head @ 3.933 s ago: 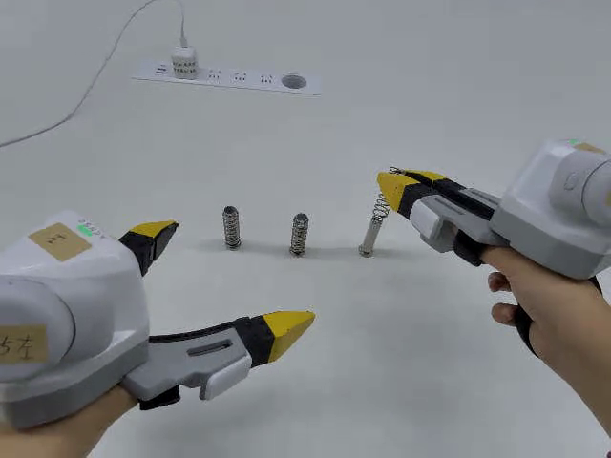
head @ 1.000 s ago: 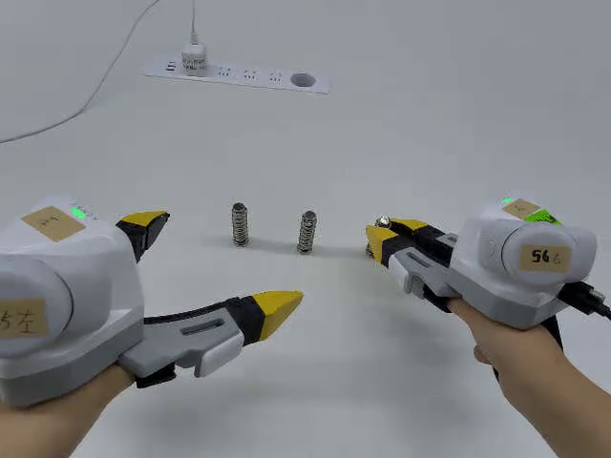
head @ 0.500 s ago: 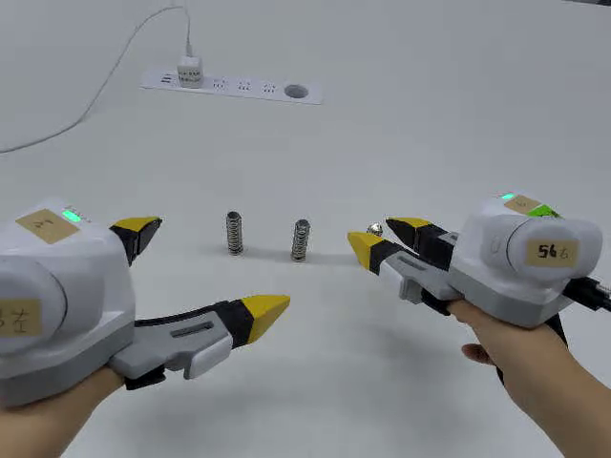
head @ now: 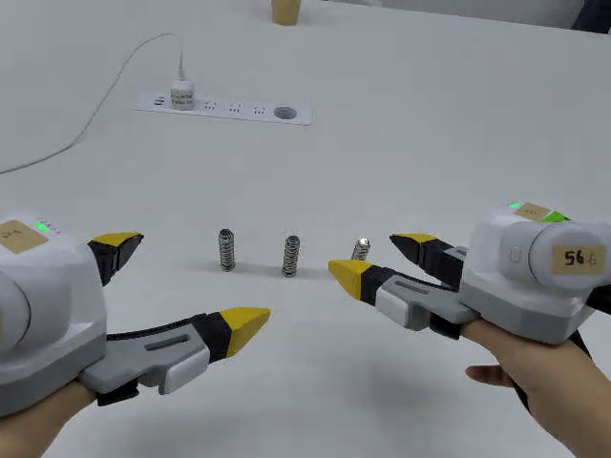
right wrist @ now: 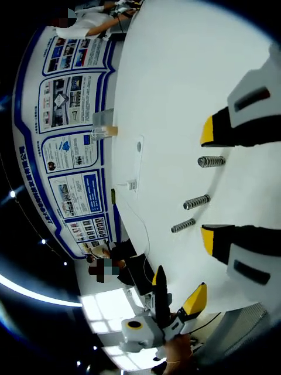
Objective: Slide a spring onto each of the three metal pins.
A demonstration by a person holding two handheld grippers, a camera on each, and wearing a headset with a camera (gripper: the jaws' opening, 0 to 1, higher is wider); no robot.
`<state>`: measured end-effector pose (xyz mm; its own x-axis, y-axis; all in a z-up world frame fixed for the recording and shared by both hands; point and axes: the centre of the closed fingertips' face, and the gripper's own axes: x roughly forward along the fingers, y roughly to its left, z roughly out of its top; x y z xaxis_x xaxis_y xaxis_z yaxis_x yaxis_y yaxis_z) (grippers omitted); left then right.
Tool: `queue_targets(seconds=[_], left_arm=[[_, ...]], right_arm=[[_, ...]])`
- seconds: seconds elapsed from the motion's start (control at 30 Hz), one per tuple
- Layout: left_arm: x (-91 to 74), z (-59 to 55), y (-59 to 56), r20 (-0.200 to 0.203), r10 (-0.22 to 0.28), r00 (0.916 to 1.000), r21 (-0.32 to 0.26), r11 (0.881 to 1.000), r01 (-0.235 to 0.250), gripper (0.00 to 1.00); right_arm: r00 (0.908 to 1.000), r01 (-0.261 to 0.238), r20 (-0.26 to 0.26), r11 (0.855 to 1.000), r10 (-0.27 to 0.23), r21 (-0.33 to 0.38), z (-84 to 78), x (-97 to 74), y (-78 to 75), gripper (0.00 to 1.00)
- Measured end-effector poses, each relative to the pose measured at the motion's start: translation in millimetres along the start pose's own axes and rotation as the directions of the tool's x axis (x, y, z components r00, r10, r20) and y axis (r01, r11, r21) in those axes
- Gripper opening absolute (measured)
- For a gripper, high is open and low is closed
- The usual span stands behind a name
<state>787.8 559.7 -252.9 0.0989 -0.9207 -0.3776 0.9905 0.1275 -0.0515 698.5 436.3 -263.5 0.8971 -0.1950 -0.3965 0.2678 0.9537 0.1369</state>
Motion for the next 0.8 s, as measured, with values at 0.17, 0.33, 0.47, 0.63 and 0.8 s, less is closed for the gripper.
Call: queue_targets(seconds=[0.17, 0.33, 0.47, 0.63, 0.8], left_arm=[[-4.5, -4.0, -0.5, -0.016, -0.009, 0.9998, -0.002, 1.0, 0.009, 0.9], [-9.3, -4.2, -2.7, -0.029, -0.017, 0.9994, -0.001, 1.0, 0.017, 0.91], [-12.6, -3.3, -5.4, -0.043, -0.027, 0.9987, -0.002, 1.0, 0.027, 0.92], [-17.4, -4.2, -7.9, -0.057, -0.03, 0.998, 0.005, 1.0, 0.03, 0.93], [-23.4, -4.7, -9.1, -0.054, -0.029, 0.9981, 0.002, 1.0, 0.029, 0.94]], right_arm=[[0.9998, -0.016, -0.011, 1.0, 0.016, 0.017, -1.6, -9.2, 7.5, 0.62], [0.9996, -0.019, -0.02, 0.999, 0.02, 0.036, -3.5, -17.2, 11.4, 0.67], [0.9991, -0.031, -0.028, 0.999, 0.032, 0.032, -5.3, -23.9, 16.1, 0.7], [0.9989, -0.041, -0.023, 0.999, 0.041, 0.031, -5.9, -32.4, 21.2, 0.73], [0.9981, -0.047, -0.038, 0.999, 0.047, 0.019, -11.3, -39.3, 25.2, 0.76]])
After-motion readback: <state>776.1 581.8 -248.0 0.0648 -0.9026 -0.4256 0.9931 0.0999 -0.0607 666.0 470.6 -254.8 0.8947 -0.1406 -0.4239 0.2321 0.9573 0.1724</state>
